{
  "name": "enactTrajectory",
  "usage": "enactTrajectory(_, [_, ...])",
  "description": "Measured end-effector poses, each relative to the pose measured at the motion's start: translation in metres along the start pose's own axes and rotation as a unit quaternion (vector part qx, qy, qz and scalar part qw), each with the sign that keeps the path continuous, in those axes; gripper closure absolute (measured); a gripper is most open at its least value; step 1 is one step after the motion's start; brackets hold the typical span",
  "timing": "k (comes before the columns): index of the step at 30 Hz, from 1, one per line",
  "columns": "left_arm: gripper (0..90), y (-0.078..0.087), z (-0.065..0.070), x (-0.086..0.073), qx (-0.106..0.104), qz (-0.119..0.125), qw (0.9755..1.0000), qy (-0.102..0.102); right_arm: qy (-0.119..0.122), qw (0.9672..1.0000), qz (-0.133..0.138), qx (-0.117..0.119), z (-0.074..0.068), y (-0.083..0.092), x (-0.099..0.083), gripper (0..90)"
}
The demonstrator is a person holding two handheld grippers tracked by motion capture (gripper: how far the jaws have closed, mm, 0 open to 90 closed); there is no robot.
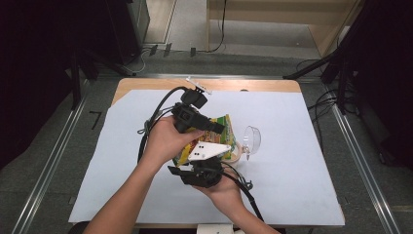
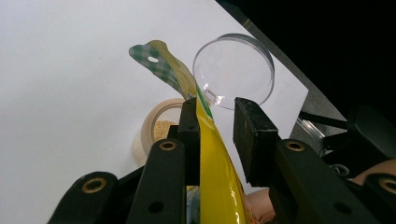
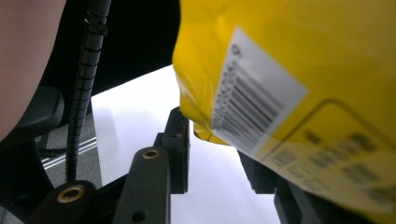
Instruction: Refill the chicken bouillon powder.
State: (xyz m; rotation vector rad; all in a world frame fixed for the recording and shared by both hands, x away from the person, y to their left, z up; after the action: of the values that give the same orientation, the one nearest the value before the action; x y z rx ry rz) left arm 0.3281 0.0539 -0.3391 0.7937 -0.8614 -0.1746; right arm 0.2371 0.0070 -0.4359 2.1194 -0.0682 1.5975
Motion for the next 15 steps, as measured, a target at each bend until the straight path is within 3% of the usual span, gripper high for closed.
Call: enactTrajectory(15, [73.4,0.0000,0.0013,-0.0001,0.003,0.000,1.0000,-0.003,0.005,1.0000,0.000,-0.002,0.0003,0.0002,-0.0005,69.9])
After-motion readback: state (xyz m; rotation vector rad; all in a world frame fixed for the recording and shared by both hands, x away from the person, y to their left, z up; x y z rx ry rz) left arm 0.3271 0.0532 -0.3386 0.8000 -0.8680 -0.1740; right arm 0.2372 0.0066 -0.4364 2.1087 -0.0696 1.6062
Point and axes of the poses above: each handheld gripper's, and its own axes: y roughly backward along the jaws, x roughly out of its top, z roughly to its right, the point moved 3 cm from there along -y, roughly forward along the jaws, and after that the axes turned 4 degrees about z, right-handed, at the moved point
